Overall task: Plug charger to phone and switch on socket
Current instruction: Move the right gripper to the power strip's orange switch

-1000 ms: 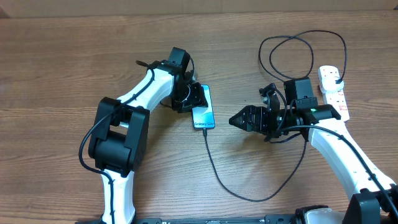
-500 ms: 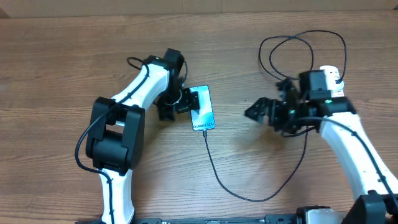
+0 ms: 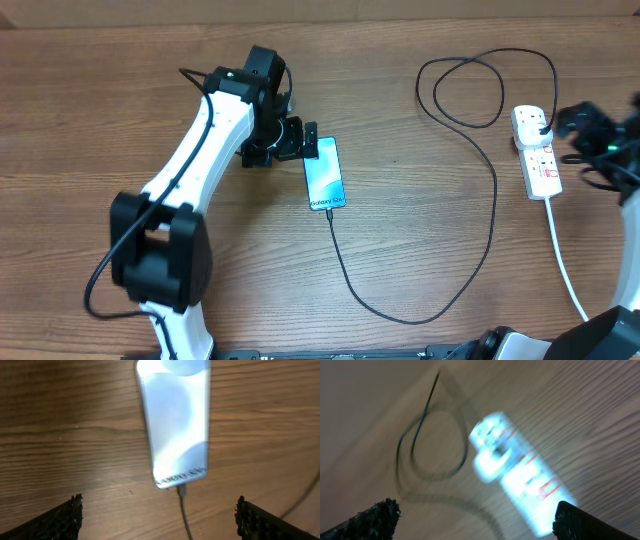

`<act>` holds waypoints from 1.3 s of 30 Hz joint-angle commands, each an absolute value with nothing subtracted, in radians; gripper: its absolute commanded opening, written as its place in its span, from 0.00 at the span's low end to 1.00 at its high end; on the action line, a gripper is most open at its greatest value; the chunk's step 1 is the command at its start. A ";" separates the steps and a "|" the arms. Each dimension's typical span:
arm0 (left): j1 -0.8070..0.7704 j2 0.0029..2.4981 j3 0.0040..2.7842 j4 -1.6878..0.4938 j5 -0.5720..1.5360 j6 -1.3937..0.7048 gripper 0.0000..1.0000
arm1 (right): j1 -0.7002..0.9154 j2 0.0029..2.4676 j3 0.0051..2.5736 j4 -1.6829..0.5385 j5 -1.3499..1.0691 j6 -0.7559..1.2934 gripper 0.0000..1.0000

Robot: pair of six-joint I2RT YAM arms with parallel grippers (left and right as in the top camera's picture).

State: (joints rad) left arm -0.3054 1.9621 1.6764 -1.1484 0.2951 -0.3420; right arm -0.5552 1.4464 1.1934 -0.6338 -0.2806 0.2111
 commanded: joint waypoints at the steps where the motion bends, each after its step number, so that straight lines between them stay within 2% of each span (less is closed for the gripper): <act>1: -0.326 1.909 1.701 -1.151 0.289 -0.306 1.00 | -0.628 1.483 1.216 -0.546 -0.269 0.221 0.82; 2: -0.329 1.909 1.701 -1.152 0.289 -0.307 1.00 | -0.637 1.497 1.216 -0.529 -0.269 0.232 0.72; 4: -0.336 1.909 1.700 -1.155 0.289 -0.307 1.00 | -0.649 1.544 1.216 -0.485 -0.270 0.256 0.21; 5: -0.340 1.909 1.700 -1.155 0.289 -0.307 1.00 | -0.649 1.568 1.216 -0.464 -0.270 0.271 0.07; 6: -0.345 1.909 1.701 -1.155 0.289 -0.313 1.00 | -0.649 1.603 1.216 -0.437 -0.271 0.288 0.04; 17: -0.356 1.909 1.700 -1.152 0.289 -0.330 1.00 | -0.639 1.855 1.216 -0.364 -0.360 0.306 0.04; 31: -0.356 1.909 1.701 -1.141 0.289 -0.337 1.00 | -0.545 1.916 1.216 -0.364 -0.291 0.289 0.04; 39: -0.356 1.909 1.701 -1.137 0.287 -0.337 1.00 | -0.544 1.949 1.216 -0.371 -0.289 0.296 0.04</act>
State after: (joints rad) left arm -0.3473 1.9171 1.6840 -1.1400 0.2947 -0.3332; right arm -0.5518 1.9308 1.2053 -0.3714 -0.2836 0.2920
